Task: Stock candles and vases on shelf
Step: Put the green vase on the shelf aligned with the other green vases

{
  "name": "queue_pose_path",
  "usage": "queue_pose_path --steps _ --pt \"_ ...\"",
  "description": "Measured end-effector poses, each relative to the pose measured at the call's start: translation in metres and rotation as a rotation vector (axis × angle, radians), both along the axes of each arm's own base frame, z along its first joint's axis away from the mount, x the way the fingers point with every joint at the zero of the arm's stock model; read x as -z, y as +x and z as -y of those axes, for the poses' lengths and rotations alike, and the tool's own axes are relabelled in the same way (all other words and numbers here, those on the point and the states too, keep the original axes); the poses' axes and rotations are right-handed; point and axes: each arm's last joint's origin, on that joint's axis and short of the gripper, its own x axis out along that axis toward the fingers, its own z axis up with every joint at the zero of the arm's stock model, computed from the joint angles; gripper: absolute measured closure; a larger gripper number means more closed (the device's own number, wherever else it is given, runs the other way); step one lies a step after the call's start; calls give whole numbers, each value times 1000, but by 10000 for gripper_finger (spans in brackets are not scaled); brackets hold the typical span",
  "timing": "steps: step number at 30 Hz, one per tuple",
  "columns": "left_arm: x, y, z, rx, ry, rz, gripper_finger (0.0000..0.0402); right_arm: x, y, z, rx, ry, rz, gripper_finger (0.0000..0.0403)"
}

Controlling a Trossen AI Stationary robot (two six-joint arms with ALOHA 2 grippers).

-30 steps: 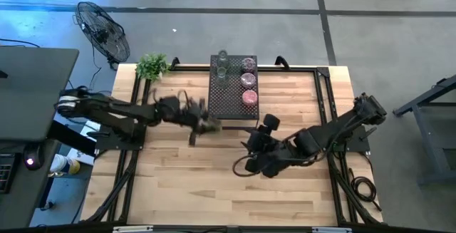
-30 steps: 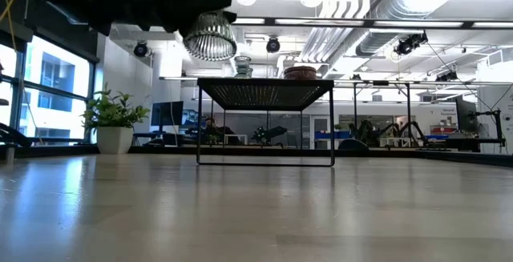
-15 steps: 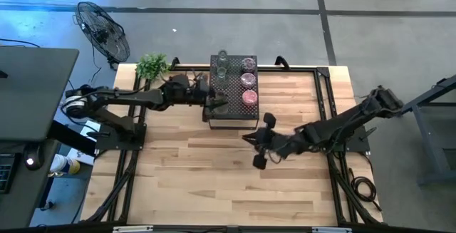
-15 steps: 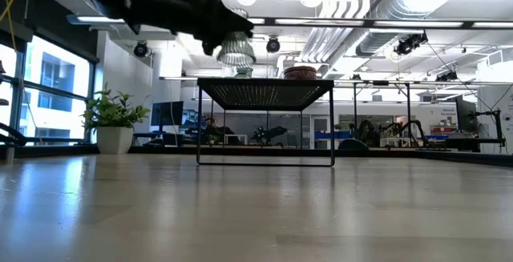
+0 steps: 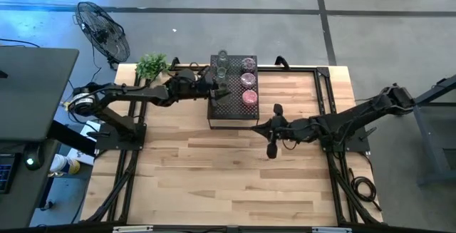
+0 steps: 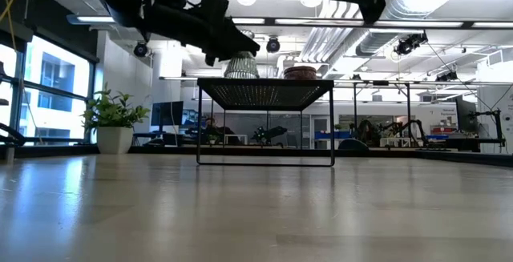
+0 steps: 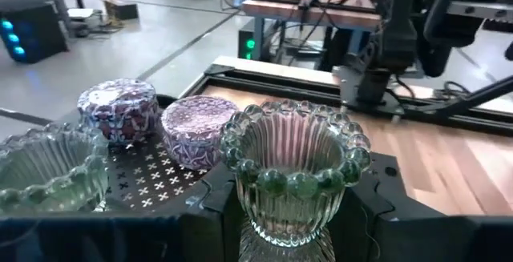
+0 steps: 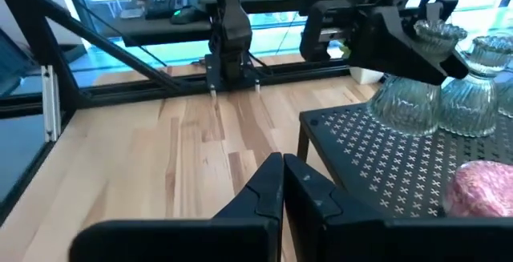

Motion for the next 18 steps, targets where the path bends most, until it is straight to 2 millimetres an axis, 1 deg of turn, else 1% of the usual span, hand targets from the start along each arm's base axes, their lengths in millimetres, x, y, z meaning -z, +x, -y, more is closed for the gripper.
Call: queue_pose_path --steps 2,6,16,18 --pt "2 1 -1 1 -3 -2 280 0 0 0 -3 -9 0 399" --pt "12 5 -3 1 -17 -36 280 0 0 0 -8 -27 -3 402" --pt "17 9 -4 5 -18 -36 280 0 0 0 -14 -42 1 401" --pt "17 9 -4 7 -24 -42 269 0 0 0 -14 -42 1 402"
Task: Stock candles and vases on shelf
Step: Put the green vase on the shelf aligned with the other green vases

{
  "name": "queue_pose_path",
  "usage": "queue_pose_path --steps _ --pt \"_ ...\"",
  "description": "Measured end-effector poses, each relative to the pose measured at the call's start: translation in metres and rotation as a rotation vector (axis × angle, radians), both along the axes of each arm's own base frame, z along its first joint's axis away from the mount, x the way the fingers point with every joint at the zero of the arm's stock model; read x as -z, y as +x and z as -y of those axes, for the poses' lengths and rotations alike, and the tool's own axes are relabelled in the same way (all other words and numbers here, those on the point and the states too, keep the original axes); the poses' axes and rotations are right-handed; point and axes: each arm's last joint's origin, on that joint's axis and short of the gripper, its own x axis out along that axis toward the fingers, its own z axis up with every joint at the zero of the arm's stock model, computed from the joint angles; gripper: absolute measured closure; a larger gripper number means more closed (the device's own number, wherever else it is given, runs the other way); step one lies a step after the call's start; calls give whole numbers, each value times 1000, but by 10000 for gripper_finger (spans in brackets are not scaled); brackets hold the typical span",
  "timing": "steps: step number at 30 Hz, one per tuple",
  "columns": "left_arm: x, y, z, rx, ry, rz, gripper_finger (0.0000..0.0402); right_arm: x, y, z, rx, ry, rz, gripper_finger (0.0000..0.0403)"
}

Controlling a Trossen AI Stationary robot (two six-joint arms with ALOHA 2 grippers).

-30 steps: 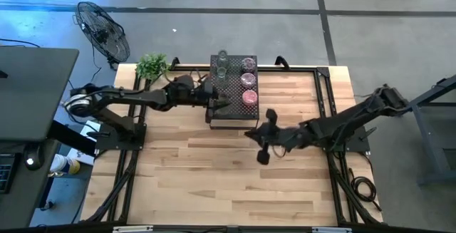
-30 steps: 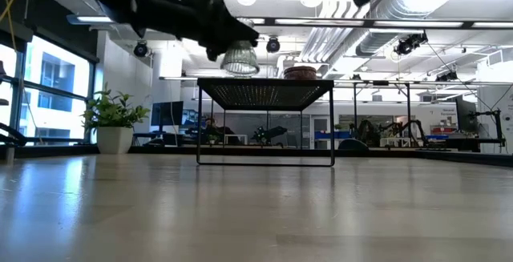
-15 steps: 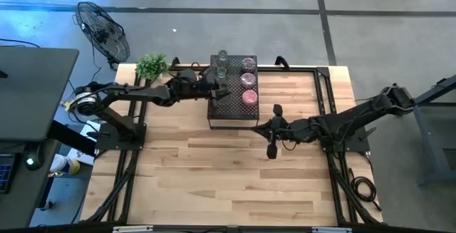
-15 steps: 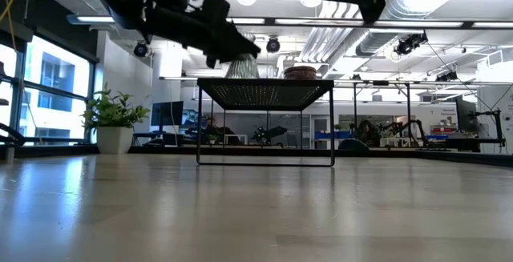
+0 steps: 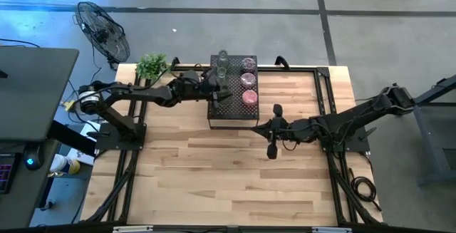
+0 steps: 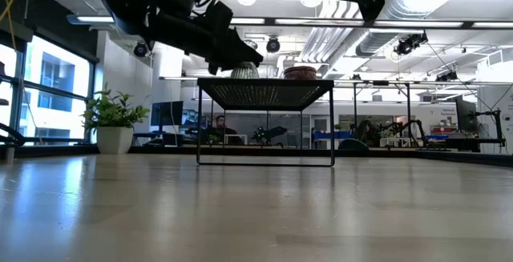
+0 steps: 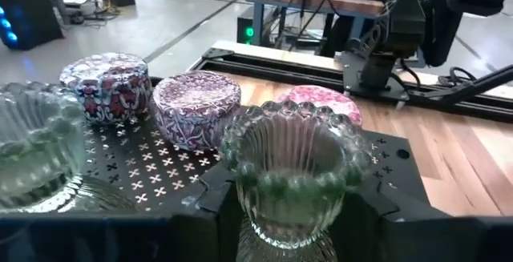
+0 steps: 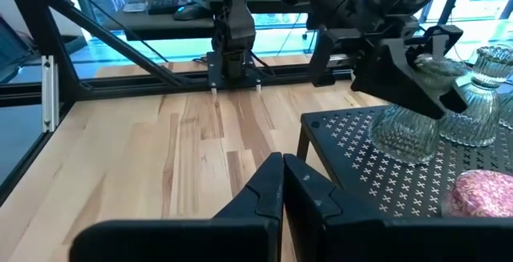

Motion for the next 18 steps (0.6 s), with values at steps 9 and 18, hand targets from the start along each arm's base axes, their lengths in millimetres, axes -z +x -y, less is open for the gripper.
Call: queue_pose_path --steps 9,18 --pt "3 0 1 29 -22 -25 217 0 0 0 0 0 0 401" --pt "2 -3 3 57 -32 -39 213 0 0 0 -5 1 -1 401"
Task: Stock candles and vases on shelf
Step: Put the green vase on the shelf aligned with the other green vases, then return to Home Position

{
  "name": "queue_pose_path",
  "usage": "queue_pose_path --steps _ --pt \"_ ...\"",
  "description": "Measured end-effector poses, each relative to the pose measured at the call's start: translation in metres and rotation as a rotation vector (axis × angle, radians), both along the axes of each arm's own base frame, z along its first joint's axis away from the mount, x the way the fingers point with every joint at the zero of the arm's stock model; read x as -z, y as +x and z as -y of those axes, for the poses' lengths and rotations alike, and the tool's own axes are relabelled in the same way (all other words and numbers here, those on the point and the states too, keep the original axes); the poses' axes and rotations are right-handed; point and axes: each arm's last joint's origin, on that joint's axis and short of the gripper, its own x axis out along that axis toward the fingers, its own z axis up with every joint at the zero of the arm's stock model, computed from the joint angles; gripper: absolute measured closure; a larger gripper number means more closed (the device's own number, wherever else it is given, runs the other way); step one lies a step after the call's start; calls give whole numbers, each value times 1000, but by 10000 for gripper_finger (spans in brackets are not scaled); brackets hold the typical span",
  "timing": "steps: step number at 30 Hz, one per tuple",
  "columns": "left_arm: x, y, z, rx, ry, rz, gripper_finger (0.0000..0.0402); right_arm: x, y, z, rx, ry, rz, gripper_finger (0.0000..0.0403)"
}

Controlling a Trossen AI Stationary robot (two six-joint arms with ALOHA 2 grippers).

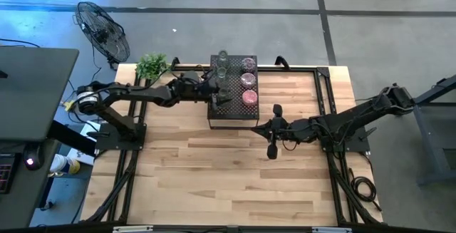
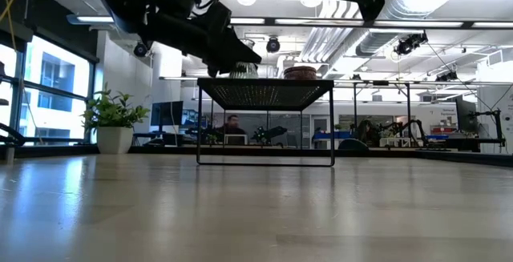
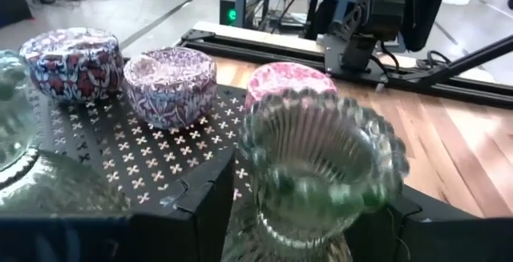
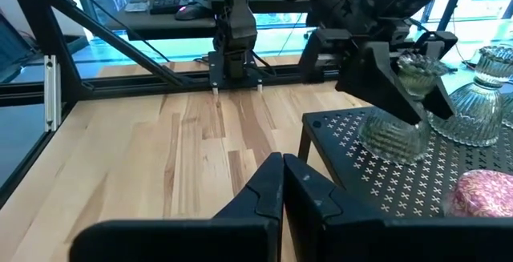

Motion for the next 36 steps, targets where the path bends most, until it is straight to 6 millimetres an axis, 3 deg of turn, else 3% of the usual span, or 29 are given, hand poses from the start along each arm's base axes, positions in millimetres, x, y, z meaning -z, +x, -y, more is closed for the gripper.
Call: queue_pose_path --steps 16,24,31,36 --pt "-19 -8 3 1 31 6 142 0 0 0 -3 1 -1 402" --pt "-52 -14 5 6 120 26 141 1 0 -1 -24 6 -11 402" --pt "-81 -40 15 19 212 28 144 1 0 -1 -41 5 -13 399" --pt "-91 -66 30 68 274 -56 198 0 -1 9 -36 -17 -31 402"
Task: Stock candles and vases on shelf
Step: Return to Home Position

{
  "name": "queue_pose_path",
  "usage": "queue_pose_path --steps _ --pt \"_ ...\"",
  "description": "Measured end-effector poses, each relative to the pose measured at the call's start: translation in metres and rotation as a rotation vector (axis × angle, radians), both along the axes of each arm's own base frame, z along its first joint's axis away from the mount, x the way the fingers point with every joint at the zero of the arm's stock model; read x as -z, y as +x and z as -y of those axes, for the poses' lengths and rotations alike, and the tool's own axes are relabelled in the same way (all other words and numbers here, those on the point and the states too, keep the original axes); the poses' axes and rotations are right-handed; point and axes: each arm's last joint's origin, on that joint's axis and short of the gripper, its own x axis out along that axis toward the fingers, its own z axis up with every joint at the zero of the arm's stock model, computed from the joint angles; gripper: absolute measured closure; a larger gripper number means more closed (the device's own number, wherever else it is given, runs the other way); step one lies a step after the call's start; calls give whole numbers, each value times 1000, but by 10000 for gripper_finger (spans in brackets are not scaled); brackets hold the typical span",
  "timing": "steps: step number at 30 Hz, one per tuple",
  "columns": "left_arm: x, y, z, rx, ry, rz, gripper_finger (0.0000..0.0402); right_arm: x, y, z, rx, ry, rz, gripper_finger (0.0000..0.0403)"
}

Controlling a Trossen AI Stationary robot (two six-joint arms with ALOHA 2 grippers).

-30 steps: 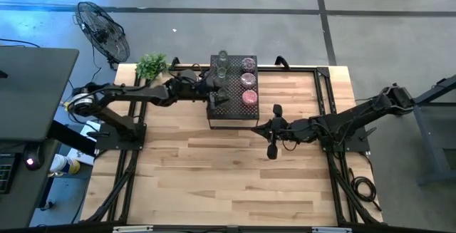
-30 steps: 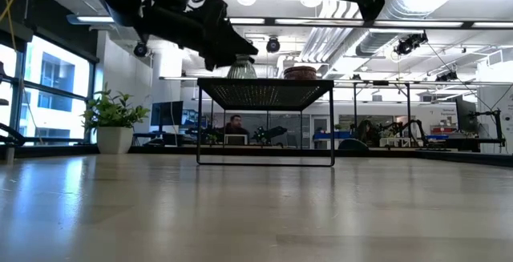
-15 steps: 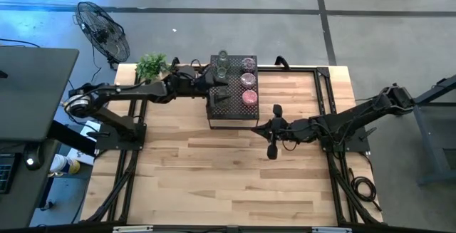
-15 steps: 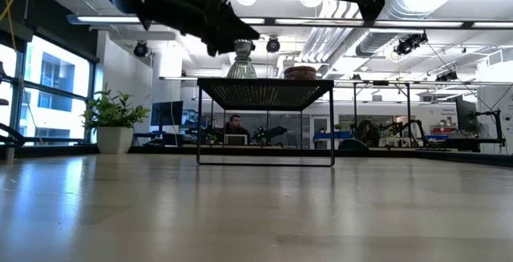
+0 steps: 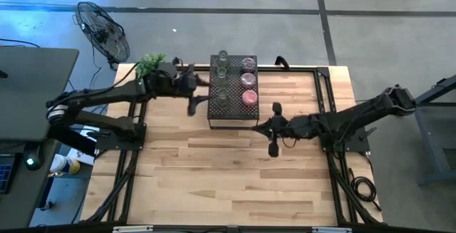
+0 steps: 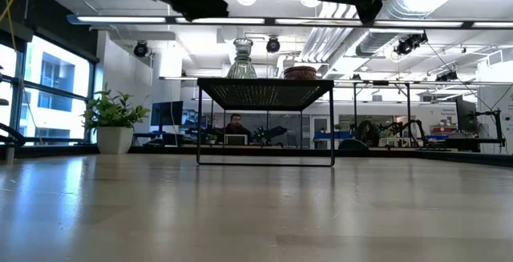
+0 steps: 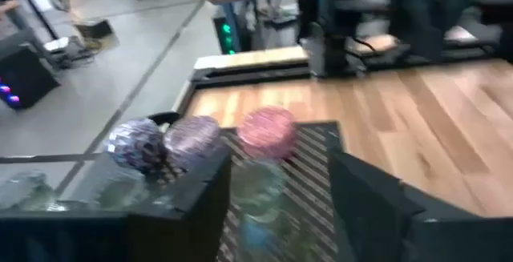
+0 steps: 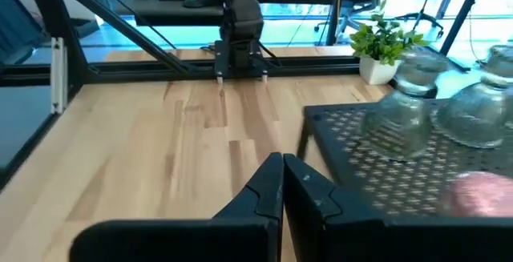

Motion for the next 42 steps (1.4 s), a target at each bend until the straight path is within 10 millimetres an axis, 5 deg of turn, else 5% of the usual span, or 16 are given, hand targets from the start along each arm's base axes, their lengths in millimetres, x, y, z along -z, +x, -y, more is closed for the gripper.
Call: queue_pose_path --steps 9,13,20,31,42 --pt "43 -34 15 62 -53 31 390 -20 -18 71 -42 -68 20 402" --pt "61 -49 14 -2 -86 60 379 -15 -34 100 -14 -98 69 403" --pt "85 -78 8 -61 -136 126 399 24 -74 125 34 -81 178 403" --pt "116 -114 10 -146 -134 187 397 59 -127 119 142 -87 320 403" --pt "160 -138 17 -220 -166 236 396 83 -151 116 243 -47 378 403"
